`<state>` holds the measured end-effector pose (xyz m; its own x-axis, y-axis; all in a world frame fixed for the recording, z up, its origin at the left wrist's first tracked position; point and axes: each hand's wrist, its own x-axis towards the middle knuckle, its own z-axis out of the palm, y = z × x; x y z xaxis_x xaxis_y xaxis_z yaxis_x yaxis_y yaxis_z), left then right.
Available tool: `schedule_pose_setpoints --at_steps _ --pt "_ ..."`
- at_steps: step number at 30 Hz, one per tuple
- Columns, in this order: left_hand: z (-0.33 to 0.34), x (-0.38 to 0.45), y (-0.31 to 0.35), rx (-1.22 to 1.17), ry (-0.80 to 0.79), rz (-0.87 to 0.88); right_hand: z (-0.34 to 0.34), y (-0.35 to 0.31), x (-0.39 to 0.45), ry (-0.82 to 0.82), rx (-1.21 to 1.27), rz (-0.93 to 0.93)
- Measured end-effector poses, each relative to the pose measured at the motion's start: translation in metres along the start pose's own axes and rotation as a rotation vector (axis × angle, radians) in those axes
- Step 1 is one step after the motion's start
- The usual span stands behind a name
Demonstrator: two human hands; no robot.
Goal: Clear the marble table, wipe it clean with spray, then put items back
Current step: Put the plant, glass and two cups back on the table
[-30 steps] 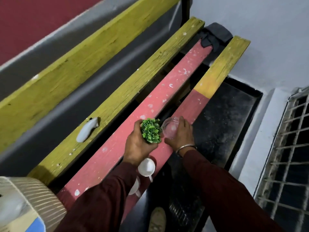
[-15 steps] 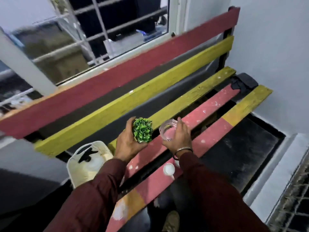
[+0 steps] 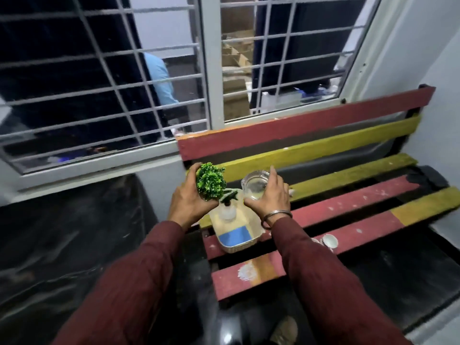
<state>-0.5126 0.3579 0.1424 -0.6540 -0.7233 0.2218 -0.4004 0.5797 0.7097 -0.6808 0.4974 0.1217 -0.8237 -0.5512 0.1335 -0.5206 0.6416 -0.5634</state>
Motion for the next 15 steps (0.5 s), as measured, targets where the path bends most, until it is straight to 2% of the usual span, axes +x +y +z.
schedule_pose_setpoints --at_steps 7,15 --pt "-0.118 -0.048 -0.055 0.105 0.122 -0.095 0.032 -0.112 -0.044 -0.106 -0.015 -0.160" --pt "-0.196 -0.079 -0.129 0.137 0.317 -0.307 0.105 -0.210 -0.053 -0.182 -0.002 -0.319"
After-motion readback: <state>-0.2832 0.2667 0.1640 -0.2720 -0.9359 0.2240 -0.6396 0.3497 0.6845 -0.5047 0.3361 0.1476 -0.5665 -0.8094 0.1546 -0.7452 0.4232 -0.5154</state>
